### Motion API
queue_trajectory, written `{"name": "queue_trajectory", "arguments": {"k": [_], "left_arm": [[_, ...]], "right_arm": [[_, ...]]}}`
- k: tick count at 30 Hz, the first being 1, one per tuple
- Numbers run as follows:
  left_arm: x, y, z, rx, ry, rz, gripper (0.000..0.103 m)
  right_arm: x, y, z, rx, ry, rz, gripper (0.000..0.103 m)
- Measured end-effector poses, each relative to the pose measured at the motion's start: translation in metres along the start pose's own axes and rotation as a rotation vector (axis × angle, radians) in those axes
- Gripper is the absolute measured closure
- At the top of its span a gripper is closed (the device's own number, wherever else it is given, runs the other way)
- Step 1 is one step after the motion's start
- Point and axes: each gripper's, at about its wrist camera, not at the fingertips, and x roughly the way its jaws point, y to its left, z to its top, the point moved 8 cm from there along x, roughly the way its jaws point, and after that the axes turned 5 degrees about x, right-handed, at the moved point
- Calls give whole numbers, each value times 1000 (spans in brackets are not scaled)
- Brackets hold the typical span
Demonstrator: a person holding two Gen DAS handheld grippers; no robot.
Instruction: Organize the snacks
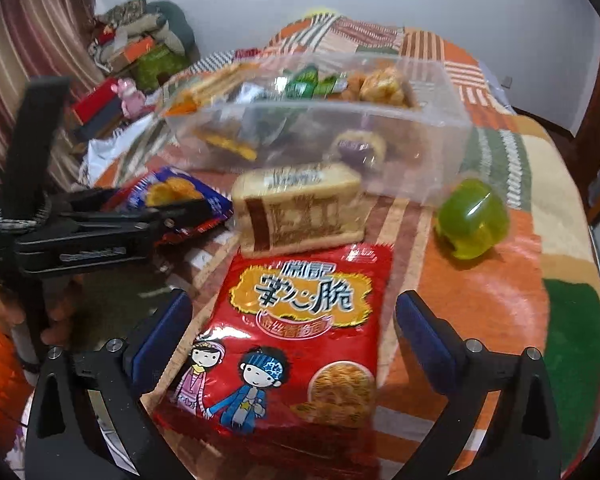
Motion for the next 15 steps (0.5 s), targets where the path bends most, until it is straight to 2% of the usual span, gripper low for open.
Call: {"name": "queue_trajectory", "arguments": {"k": [2, 5, 9, 10, 15], "left_arm": [[-6, 2, -4, 4, -8, 14, 25], [-13, 6, -9, -1, -13, 25, 25], [-22, 8, -12, -12, -24, 27, 25], [-23, 8, -13, -14, -27, 26, 25], [-35, 4, -7, -8, -58, 28, 25]], "right_arm": [[7, 0, -5, -5, 17, -7, 1], [5, -2, -7, -22, -6, -21, 4], [-3, -8, -8, -24, -20, -10, 34], [-6, -10, -9, -22, -23, -5, 37], [-17, -17, -11, -3, -41, 3, 38]]}}
